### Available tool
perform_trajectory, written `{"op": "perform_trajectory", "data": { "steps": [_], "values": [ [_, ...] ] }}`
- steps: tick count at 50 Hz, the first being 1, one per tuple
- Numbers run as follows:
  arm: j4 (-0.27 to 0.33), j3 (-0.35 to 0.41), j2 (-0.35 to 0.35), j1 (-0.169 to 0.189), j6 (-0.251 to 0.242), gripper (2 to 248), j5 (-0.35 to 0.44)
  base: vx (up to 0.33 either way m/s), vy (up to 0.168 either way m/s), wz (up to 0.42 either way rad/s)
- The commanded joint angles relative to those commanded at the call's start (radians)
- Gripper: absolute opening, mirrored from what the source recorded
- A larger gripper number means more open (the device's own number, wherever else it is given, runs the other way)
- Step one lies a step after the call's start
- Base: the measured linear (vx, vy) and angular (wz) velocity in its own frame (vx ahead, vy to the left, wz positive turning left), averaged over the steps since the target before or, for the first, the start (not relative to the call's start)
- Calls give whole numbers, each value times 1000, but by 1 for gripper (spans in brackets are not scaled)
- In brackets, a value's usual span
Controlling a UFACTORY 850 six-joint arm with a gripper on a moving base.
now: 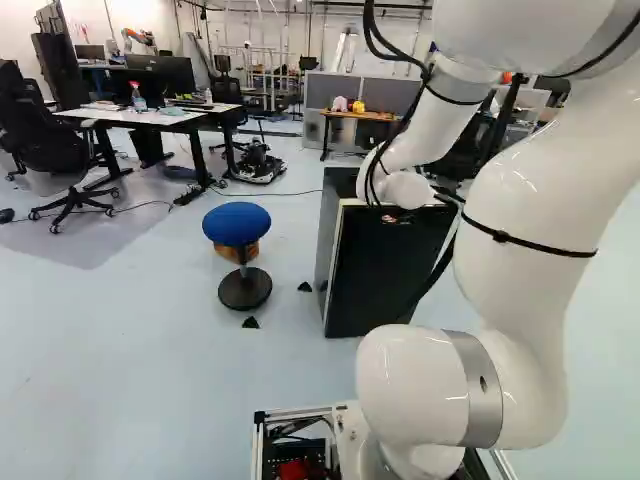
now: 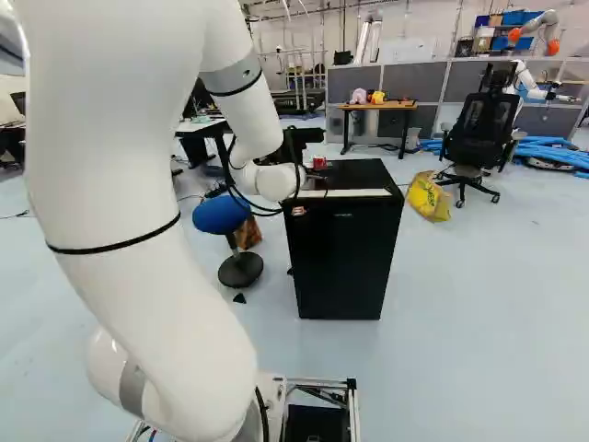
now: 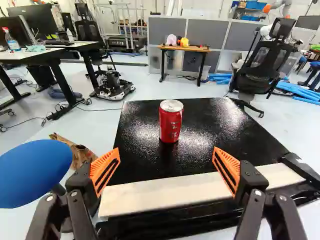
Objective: Grab a drink from the fridge
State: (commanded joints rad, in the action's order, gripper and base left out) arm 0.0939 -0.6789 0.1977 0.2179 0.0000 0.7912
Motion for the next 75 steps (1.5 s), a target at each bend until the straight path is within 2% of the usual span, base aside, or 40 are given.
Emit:
{"op": "perform_trajectory", "data": {
  "steps": [18, 57, 75],
  "values": [
    [-16, -59, 90, -7, 0, 247, 41, 0, 0, 0],
    [-96, -202, 285, -20, 0, 247, 129, 0, 0, 0],
    [-97, -272, 361, -26, 0, 247, 131, 0, 0, 0]
  ]
}}
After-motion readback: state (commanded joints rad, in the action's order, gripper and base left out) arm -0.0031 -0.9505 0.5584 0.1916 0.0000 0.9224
